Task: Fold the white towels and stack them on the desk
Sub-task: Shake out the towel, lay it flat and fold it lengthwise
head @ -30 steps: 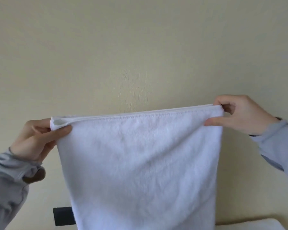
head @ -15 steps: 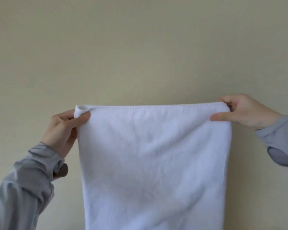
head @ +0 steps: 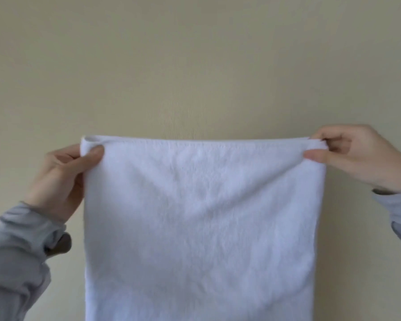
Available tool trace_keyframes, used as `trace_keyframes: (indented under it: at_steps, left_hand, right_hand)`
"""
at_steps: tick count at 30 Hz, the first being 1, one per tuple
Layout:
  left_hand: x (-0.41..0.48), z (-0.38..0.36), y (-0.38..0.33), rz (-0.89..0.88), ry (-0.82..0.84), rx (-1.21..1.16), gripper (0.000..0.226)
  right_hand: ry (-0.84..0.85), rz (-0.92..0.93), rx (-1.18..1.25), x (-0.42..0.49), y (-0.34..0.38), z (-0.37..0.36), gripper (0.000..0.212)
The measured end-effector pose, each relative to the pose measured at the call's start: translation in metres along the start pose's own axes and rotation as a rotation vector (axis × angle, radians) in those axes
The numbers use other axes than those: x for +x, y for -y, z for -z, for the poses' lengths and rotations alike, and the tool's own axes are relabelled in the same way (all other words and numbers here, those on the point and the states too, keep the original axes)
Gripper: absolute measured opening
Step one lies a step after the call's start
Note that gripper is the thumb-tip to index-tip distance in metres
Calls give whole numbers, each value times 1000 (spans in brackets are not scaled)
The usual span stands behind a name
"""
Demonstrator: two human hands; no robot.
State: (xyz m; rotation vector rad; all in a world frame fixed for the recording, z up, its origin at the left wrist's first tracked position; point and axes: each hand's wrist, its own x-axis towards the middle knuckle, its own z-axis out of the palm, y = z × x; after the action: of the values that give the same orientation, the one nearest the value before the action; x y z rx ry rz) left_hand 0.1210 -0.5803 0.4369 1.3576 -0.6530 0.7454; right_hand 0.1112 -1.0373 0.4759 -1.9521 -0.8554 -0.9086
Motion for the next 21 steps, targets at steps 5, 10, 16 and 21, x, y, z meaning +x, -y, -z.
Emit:
trace_keyframes:
  at_steps: [5, 10, 16, 21]
  left_hand:
    - [0, -1, -8, -66, 13, 77, 26]
    - [0, 10, -9, -65, -22, 110, 26]
    - [-5, 23, -9, -31, -3, 47, 22]
    - [4, 15, -25, -43, -18, 41, 16]
  right_hand:
    - [0, 62, -226, 10, -4, -13, 29]
    - [16, 105, -126, 15, 6, -22, 32]
    - [-112, 24, 147, 17, 17, -16, 37]
    - [-202, -122, 305, 19, 25, -20, 13]
